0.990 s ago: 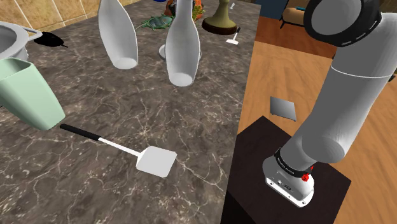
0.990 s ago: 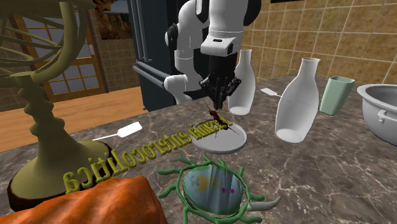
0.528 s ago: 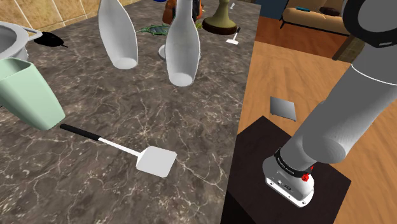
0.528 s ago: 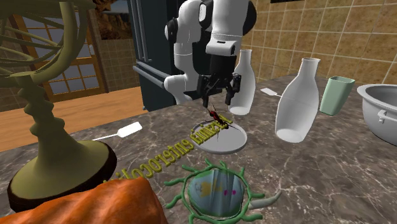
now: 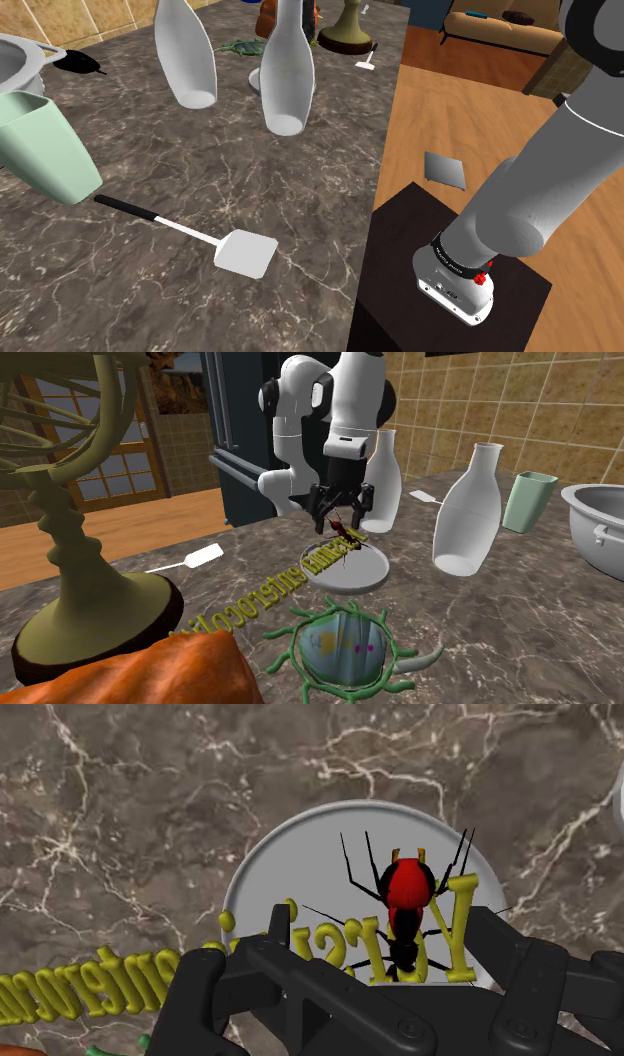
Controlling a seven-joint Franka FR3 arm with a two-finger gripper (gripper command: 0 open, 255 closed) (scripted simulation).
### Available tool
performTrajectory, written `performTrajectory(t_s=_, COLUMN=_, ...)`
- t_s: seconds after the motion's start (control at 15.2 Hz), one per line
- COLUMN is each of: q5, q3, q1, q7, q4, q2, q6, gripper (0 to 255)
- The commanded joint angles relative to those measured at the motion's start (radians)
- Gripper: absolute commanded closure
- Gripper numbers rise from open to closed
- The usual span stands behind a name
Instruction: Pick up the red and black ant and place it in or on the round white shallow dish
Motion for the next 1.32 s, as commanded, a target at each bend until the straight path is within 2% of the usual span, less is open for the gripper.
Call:
performTrajectory(t_s=0.0, q5=-0.001, q3=0.0, q1=0.0, q7=0.001, q4=-0.013, q2=0.0, q6=0.014, gripper=0)
performTrajectory(t_s=0.4, q5=-0.001, q3=0.0, q1=0.0, q7=0.001, q4=-0.013, q2=0.0, q6=0.014, gripper=0)
performTrajectory(t_s=0.46, q5=-0.001, q3=0.0, q1=0.0, q7=0.001, q4=-0.013, q2=0.0, q6=0.014, gripper=255)
performTrajectory(t_s=1.06, q5=0.0, q3=0.0, q1=0.0, q7=0.001, q4=-0.013, q2=0.0, q6=0.013, gripper=255)
performTrajectory(t_s=1.12, q5=-0.001, q3=0.0, q1=0.0, q7=0.001, q4=-0.012, q2=0.0, q6=0.013, gripper=0)
performTrajectory(t_s=1.25, q5=0.062, q3=-0.015, q1=-0.016, q7=-0.102, q4=0.018, q2=-0.026, q6=-0.067, gripper=0)
